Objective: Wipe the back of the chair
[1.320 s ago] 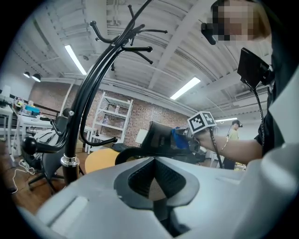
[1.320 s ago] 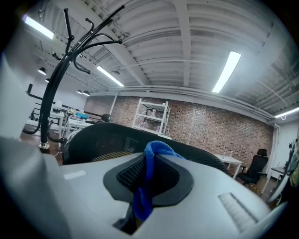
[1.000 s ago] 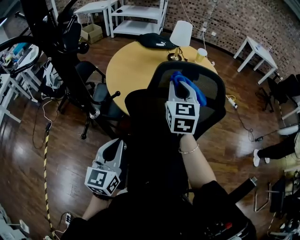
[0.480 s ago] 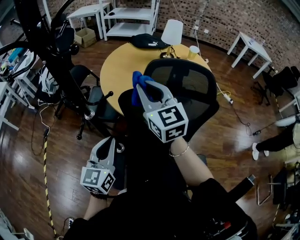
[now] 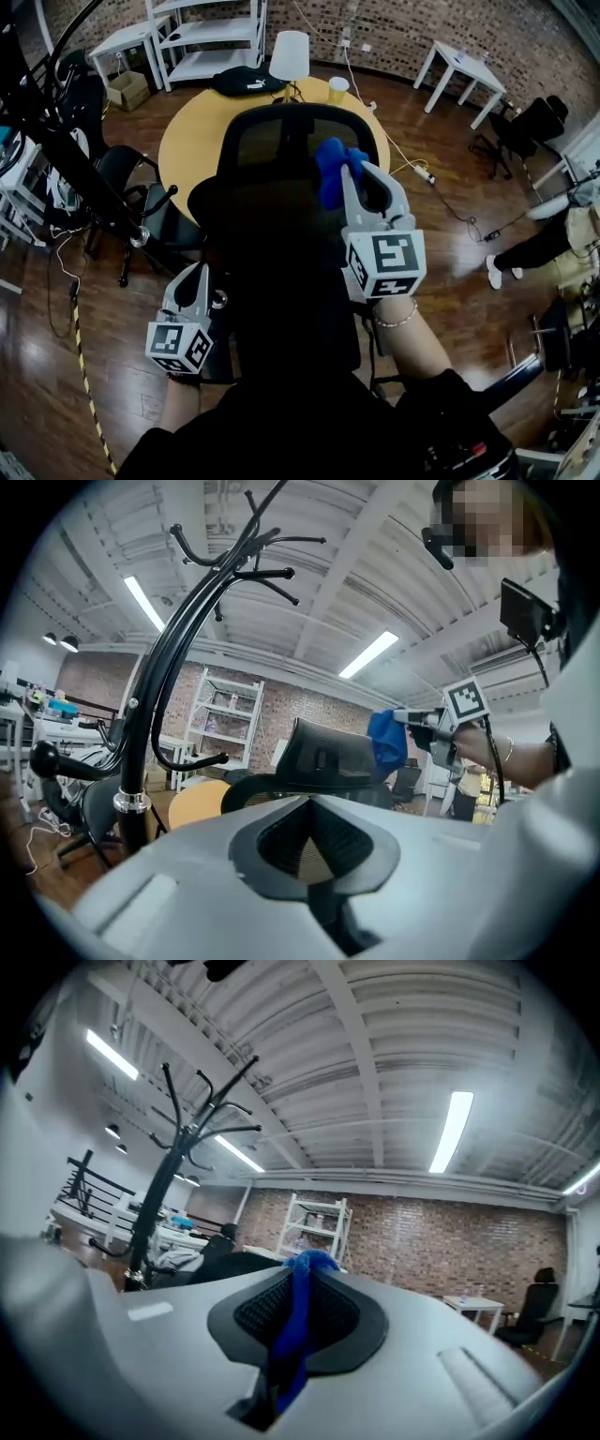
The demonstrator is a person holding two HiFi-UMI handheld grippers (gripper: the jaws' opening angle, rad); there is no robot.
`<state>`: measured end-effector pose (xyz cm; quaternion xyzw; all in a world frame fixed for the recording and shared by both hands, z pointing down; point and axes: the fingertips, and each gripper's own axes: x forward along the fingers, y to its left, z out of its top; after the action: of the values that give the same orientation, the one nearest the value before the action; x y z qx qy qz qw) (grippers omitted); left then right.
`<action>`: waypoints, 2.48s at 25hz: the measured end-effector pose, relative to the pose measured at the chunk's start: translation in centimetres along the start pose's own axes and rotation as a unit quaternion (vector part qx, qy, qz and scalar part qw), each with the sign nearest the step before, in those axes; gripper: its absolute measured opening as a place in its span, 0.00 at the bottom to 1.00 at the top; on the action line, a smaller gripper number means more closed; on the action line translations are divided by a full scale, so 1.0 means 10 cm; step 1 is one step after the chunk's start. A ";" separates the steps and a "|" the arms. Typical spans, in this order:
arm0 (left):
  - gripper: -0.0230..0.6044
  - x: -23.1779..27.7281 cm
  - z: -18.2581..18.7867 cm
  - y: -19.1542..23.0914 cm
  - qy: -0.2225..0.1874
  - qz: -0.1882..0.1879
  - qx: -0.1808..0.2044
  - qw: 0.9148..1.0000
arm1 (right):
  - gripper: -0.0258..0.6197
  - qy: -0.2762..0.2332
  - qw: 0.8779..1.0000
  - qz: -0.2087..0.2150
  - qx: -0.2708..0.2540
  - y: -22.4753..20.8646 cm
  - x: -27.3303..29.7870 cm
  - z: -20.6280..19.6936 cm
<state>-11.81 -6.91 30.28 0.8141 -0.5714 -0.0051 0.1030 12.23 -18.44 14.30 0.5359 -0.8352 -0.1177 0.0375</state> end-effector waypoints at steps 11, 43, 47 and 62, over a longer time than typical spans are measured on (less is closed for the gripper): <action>0.05 -0.34 -0.05 0.02 0.007 0.035 -0.009 0.999 | 0.09 0.062 0.988 -0.138 -0.030 -0.81 0.26 -0.97; 0.05 -0.25 0.09 -0.08 -0.007 0.008 -0.005 1.000 | 0.09 -0.025 0.971 0.230 0.065 1.94 0.73 -0.17; 0.05 0.00 0.06 -0.41 -0.001 -0.041 0.004 0.999 | 0.09 -0.043 0.970 0.225 0.087 1.35 0.31 0.01; 0.05 -0.17 0.11 -0.19 -0.048 0.053 -0.038 0.997 | 0.09 0.106 0.992 -0.074 -0.004 -0.89 -0.06 -1.36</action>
<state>-10.80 -4.88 28.73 0.7771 -0.6174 -0.0604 0.1063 22.99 -23.55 25.37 0.6055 -0.7841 -0.0665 0.1192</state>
